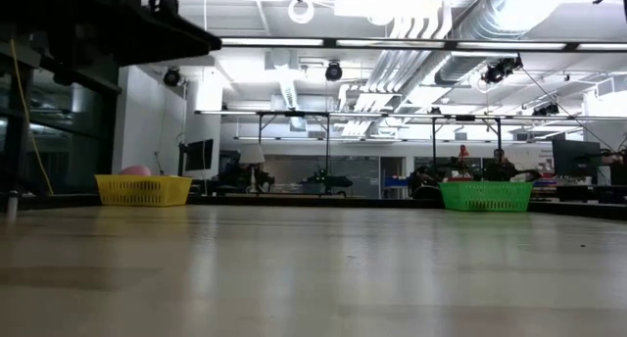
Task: Pick and place Stapler, Stapler remover, tape
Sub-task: Return to Home Position
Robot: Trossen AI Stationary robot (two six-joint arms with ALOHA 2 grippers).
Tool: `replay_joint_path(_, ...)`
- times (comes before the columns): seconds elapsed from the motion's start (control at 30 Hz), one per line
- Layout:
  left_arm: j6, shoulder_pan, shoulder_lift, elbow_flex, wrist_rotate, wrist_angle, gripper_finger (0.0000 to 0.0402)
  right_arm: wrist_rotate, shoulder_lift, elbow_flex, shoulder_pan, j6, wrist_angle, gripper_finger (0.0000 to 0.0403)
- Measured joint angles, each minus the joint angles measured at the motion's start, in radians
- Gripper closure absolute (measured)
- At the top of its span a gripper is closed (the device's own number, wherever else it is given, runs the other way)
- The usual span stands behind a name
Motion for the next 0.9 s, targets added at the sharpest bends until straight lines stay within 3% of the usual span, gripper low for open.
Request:
replay_joint_path(0.17,-0.009,0.001,-0.057,-0.060,-0.027,0.004,0.0223,0.298,-0.057,0.000,0.091,0.003,-0.113,0.0245)
replay_joint_path(0.37,-0.013,0.001,-0.069,-0.074,0.043,0.005,0.0223,0.559,-0.069,0.000,0.131,0.027,-0.227,0.0245)
replay_joint_path(0.5,-0.008,0.001,-0.069,-0.074,-0.100,-0.001,0.0223,0.667,-0.071,-0.026,0.131,0.037,-0.206,0.0246)
replay_joint_path(0.67,-0.097,0.002,-0.069,-0.074,-0.307,-0.054,0.0223,0.731,-0.096,-0.251,0.131,0.198,-0.027,0.0245)
replay_joint_path(0.77,-0.201,0.001,-0.069,-0.074,-0.365,-0.095,0.0223,0.735,-0.146,-0.403,0.131,0.311,0.061,0.0246)
replay_joint_path(0.9,-0.149,0.010,-0.069,-0.074,-0.338,-0.086,0.0223,0.792,-0.249,-0.526,0.131,0.301,0.143,0.0245)
